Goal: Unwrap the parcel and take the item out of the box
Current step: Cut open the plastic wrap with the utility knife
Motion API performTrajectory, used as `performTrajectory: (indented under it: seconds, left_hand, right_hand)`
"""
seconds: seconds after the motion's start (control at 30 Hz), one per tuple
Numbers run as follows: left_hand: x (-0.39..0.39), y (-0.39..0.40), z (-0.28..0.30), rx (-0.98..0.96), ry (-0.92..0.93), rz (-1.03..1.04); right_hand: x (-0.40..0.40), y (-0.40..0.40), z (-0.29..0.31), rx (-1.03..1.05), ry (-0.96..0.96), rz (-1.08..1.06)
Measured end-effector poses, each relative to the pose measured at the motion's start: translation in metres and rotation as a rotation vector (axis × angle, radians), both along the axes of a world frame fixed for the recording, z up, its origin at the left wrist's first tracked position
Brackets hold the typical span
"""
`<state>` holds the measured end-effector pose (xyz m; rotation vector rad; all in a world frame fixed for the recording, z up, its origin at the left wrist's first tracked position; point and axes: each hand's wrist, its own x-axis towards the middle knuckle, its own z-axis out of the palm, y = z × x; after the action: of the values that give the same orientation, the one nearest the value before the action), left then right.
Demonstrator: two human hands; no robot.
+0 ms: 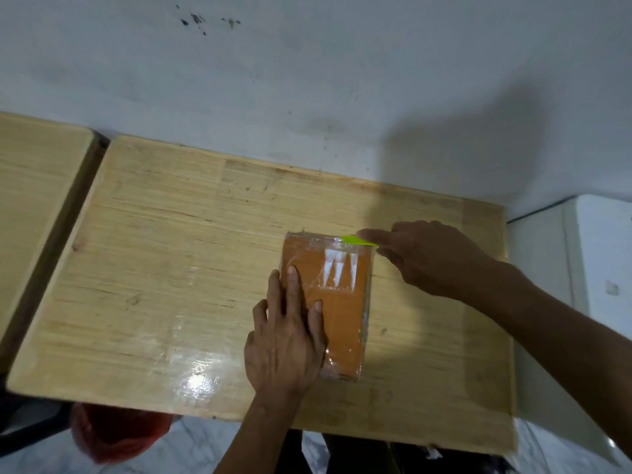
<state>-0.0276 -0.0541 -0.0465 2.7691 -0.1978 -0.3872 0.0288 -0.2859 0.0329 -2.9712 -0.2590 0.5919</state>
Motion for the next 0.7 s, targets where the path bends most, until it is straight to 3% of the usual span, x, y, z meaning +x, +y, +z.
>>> performTrajectory:
  seconds: [0.7]
  left_hand:
    - [0.0,-0.002,0.002,-0.011,-0.031,0.024]
  right_hand:
    - [-0.017,-0.038,-0.004,-0.034,-0.007,0.014]
